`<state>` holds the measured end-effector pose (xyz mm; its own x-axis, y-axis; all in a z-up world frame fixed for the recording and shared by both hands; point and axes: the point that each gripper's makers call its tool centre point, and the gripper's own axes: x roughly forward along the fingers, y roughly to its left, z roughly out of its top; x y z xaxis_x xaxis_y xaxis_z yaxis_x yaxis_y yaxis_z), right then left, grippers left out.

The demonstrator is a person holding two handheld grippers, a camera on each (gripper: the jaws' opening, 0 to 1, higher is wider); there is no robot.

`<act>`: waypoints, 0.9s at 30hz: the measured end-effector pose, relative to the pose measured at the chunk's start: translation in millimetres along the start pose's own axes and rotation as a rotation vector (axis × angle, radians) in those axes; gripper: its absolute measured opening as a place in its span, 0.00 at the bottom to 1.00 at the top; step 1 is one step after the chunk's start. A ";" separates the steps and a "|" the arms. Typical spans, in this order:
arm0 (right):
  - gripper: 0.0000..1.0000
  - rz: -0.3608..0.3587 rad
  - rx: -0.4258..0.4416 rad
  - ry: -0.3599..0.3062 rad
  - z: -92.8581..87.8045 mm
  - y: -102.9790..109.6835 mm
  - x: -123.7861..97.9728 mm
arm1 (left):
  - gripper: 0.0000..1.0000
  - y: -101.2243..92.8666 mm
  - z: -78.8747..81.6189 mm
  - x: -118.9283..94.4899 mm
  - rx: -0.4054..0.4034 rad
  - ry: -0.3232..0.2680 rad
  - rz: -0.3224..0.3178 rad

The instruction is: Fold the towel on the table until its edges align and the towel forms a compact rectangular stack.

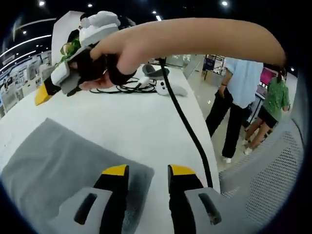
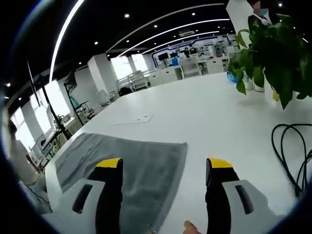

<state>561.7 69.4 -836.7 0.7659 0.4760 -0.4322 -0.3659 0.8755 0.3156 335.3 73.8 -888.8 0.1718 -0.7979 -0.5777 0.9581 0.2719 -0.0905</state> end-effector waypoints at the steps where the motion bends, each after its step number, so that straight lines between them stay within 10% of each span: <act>1: 0.69 -0.002 0.002 0.001 0.0 -0.5 2.6 | 0.31 -0.4 -1.1 1.6 -0.001 0.002 -0.005; 7: 0.68 0.005 0.000 0.008 -1.3 -0.1 13.6 | 0.25 -3.4 -11.5 14.9 -0.006 0.027 -0.034; 15: 0.67 0.004 -0.009 0.029 -9.3 -6.8 23.5 | 0.16 3.7 -15.3 19.0 0.176 0.060 0.024; 27: 0.64 0.000 -0.054 0.069 -17.9 -10.4 40.9 | 0.07 4.7 -11.4 21.4 0.175 0.047 0.021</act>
<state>587.4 81.3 -872.7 0.7286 0.4788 -0.4898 -0.3950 0.8779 0.2706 340.9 64.1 -910.9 0.1850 -0.7662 -0.6154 0.9804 0.1869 0.0621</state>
